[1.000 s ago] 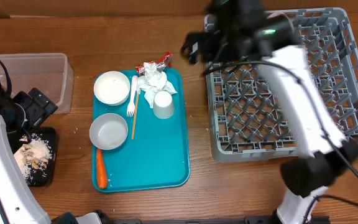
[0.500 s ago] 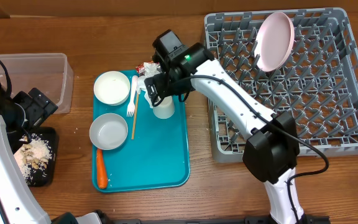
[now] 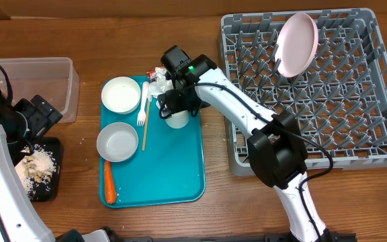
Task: Sort waste into correct bins and load items into the dishwasher rack
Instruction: 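Move the right gripper to the white cup and grasp it, then carry the white cup right and place it in the dish rack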
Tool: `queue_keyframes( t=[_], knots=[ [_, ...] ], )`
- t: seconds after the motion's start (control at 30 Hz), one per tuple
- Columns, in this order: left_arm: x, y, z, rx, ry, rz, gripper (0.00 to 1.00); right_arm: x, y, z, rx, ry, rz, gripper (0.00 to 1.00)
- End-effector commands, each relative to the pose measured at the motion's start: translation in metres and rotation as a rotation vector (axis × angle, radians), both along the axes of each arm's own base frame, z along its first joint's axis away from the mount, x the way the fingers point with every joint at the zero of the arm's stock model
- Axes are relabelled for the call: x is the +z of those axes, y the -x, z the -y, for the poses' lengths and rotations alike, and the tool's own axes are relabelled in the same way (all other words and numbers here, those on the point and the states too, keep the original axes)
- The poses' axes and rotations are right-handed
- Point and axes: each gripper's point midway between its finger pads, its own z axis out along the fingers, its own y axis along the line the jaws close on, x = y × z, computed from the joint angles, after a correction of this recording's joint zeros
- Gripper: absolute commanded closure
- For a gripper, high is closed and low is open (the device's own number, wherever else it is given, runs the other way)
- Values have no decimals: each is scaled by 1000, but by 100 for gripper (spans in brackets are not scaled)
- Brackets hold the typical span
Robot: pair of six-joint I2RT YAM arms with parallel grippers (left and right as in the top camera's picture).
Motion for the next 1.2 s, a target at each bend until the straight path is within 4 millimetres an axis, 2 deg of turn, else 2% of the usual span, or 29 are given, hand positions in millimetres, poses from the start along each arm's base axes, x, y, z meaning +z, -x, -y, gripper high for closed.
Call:
queue_keyframes(
  t=[0.0,0.13,0.23,0.33,0.43,0.5,0.57,0.8,0.87,0.93,1.03,1.17],
  knots=[
    [-3,0,0,13,10,-8,0,2,0,-2,0,-2,10,13],
    [-3,0,0,13,10,-8,0,-2,4,-7,10,-15,4,20],
    [-3,0,0,13,10,-8,0,-10,9,-8,22,11,7,20],
    [-3,0,0,13,10,-8,0,-10,8,-6,19,24,17,21],
    [-3,0,0,13,10,-8,0,-10,5,-2,13,47,35,28],
    [-3,0,0,13,10,-8,0,-10,4,0,11,55,40,31],
    [-3,0,0,13,10,-8,0,-7,3,0,11,55,40,39],
    [-3,0,0,13,10,-8,0,1,4,3,12,72,40,46],
    [-3,0,0,13,10,-8,0,9,3,6,9,88,44,46],
    [-3,0,0,13,10,-8,0,22,1,9,4,91,48,52],
    [-3,0,0,13,10,-8,0,48,-4,14,-13,80,61,64],
    [-3,0,0,13,10,-8,0,88,-14,25,-45,55,94,68]
  ],
)
